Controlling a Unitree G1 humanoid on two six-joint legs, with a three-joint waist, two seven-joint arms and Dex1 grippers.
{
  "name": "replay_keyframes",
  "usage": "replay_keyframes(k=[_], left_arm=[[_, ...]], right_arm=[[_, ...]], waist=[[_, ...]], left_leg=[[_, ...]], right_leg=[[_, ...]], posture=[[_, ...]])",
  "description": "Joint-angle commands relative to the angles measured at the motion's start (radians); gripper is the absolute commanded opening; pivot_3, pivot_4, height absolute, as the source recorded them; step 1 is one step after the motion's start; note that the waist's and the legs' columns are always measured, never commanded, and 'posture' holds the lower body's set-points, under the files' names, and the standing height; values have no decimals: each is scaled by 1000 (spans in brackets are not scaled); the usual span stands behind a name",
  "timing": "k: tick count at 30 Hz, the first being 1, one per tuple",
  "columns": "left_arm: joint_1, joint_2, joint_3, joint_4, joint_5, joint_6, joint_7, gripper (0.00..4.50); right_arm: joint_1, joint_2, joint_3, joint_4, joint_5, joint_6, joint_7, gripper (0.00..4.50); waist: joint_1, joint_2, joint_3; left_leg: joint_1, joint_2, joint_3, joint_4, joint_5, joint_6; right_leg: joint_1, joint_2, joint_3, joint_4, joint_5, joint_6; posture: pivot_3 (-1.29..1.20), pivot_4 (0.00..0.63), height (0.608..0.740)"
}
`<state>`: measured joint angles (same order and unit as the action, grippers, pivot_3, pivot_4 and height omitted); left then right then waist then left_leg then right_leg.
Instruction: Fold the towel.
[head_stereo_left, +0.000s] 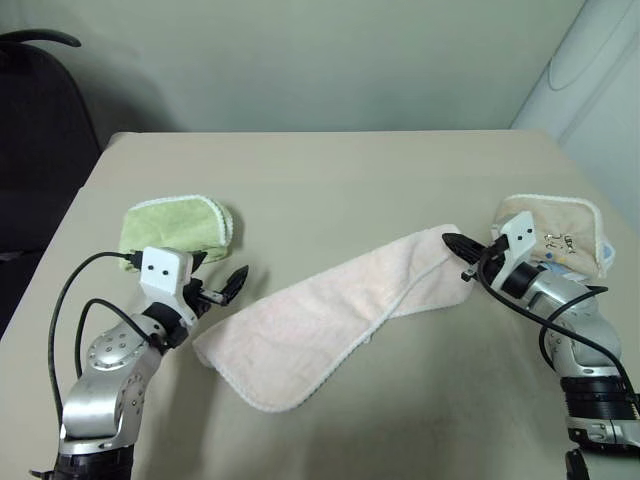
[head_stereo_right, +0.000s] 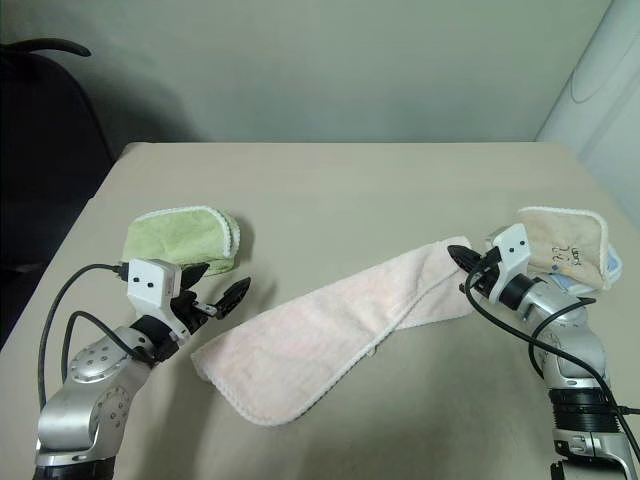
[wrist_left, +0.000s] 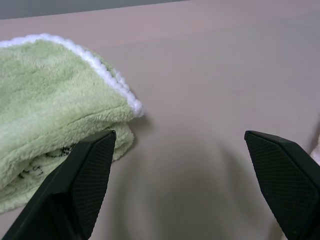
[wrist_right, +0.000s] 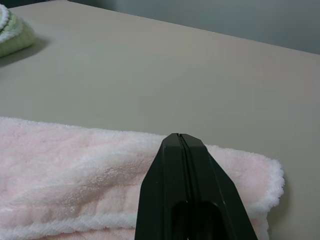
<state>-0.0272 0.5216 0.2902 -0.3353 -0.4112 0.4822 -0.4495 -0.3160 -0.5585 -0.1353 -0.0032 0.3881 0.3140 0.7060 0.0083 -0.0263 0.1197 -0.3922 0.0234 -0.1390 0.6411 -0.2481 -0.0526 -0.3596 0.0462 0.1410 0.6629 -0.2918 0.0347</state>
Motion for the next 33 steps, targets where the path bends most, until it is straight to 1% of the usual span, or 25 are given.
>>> replay_keyframes(k=[1,6,10,18,20,23,28,33], left_arm=[[-13,5,11,-36,-14,-2,-2,4477],[-30,6,8,-25,-9,-5,-6,4477],[-34,4,2,-27,-2,-5,-3,4477],[-38,-12,-36,-32,16,-13,6,4477],[-31,-10,-47,-34,29,-16,6,4477],[-15,0,-33,-54,22,-5,-3,4477],[10,11,-20,-73,14,1,-7,4477],[-5,21,-28,-74,13,8,-9,4477]], right_arm=[[10,-10,-31,-25,4,-25,6,0],[29,-15,-50,-57,15,-9,-7,0],[22,-27,-62,-27,4,-20,-6,0],[54,-37,-89,-24,-4,-18,-15,0],[52,-34,-94,-18,1,-14,-21,0],[28,-29,-82,-12,8,4,-24,0],[1,-35,-67,35,-19,-23,-18,0],[-25,-64,-62,114,-91,-96,-28,0]], waist=[[0,0,0],[0,0,0],[-1,0,0],[0,0,0],[-1,0,0],[-2,0,0],[0,0,0],[2,0,0]], left_leg=[[0,0,0,0,0,0],[0,0,0,0,0,0],[0,0,0,0,0,0],[0,0,0,0,0,0],[0,0,0,0,0,0],[0,0,0,0,0,0],[0,0,0,0,-1,1],[0,0,-1,0,-1,1]], right_leg=[[0,0,0,0,0,0],[0,0,0,0,0,0],[0,0,0,0,0,0],[0,0,0,0,0,0],[0,0,0,0,0,0],[0,0,0,0,0,0],[0,0,0,0,0,0],[0,0,0,0,0,0]], posture=[[0,150,740],[0,150,740],[0,150,740],[0,150,740],[0,150,740],[0,150,740],[0,150,740],[0,150,740]])
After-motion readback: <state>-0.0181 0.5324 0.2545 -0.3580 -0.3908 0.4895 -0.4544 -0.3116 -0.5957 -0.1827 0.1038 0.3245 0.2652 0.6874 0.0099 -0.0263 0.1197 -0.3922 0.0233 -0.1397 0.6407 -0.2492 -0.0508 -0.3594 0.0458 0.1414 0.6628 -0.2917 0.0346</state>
